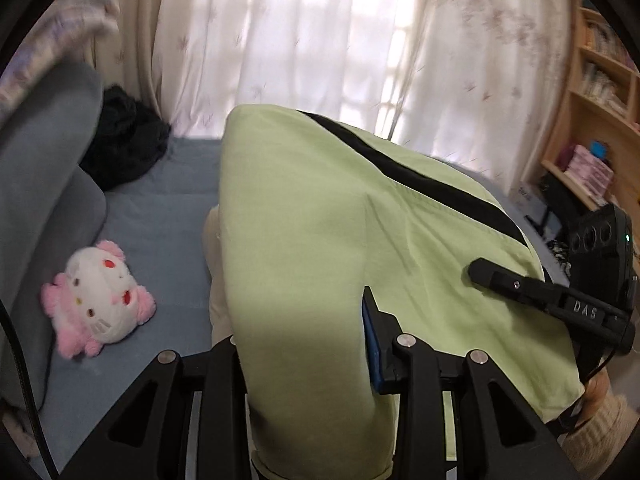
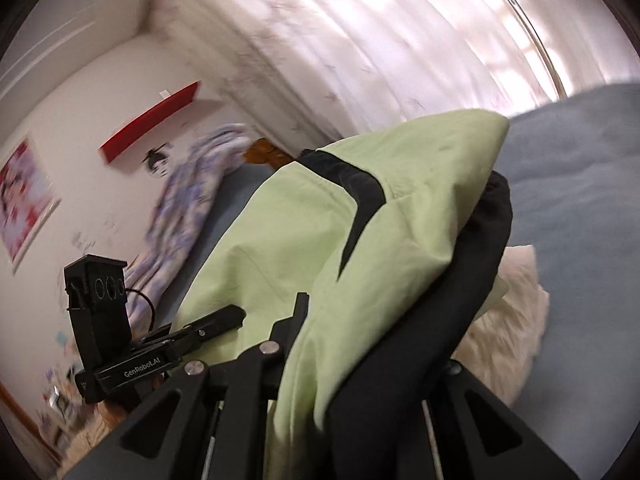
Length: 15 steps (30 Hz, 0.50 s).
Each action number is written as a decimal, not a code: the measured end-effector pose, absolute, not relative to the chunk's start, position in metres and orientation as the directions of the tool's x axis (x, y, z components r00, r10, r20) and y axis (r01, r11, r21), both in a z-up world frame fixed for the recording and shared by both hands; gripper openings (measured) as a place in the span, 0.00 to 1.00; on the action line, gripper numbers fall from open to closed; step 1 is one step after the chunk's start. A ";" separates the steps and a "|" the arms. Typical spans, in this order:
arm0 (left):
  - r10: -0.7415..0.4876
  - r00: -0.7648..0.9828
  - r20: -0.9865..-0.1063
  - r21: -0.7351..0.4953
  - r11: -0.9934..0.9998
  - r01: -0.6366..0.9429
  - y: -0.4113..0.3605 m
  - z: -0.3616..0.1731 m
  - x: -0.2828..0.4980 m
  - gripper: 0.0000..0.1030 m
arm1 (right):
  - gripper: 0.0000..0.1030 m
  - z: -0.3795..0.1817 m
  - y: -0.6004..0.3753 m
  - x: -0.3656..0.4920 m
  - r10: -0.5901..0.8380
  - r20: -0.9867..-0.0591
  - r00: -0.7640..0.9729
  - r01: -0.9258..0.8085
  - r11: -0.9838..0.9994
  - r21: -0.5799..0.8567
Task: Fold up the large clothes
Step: 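Carry the folded bundle with both tools onto the cream pillow stack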
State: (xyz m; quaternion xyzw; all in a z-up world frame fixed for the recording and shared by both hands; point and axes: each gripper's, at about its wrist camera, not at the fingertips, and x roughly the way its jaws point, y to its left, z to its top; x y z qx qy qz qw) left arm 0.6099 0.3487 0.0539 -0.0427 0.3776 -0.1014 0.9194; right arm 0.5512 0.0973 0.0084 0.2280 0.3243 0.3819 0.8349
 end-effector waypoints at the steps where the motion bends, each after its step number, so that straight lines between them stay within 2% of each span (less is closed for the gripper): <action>1: -0.216 0.678 -0.703 -0.155 0.976 0.151 0.353 0.036 0.629 0.32 | 0.12 -0.011 0.101 0.568 0.779 -0.381 0.499 -0.468 0.612 0.637; 3: -0.208 0.641 -0.738 -0.163 0.978 0.129 0.360 0.002 0.658 0.34 | 0.12 -0.045 0.103 0.589 0.758 -0.417 0.501 -0.436 0.637 0.635; 5: -0.219 0.612 -0.760 -0.230 0.971 0.061 0.377 -0.038 0.679 0.47 | 0.14 -0.080 0.102 0.606 0.742 -0.445 0.502 -0.383 0.652 0.654; 6: -0.255 0.607 -0.753 -0.296 0.955 0.033 0.384 -0.052 0.681 0.56 | 0.19 -0.102 0.094 0.616 0.752 -0.443 0.488 -0.350 0.633 0.690; 7: -0.301 0.608 -0.735 -0.376 0.927 0.004 0.396 -0.067 0.684 0.65 | 0.20 -0.119 0.087 0.618 0.772 -0.423 0.475 -0.325 0.600 0.731; 9: -0.339 0.612 -0.715 -0.440 0.898 -0.016 0.407 -0.084 0.683 0.71 | 0.23 -0.133 0.083 0.619 0.786 -0.397 0.473 -0.316 0.572 0.757; 13: -0.281 0.646 -0.710 -0.367 0.930 0.001 0.397 -0.086 0.678 0.77 | 0.28 -0.138 0.086 0.615 0.766 -0.409 0.495 -0.358 0.609 0.708; 15: -0.264 0.648 -0.715 -0.359 0.933 -0.017 0.396 -0.086 0.678 0.78 | 0.37 -0.136 0.086 0.612 0.746 -0.435 0.504 -0.351 0.637 0.686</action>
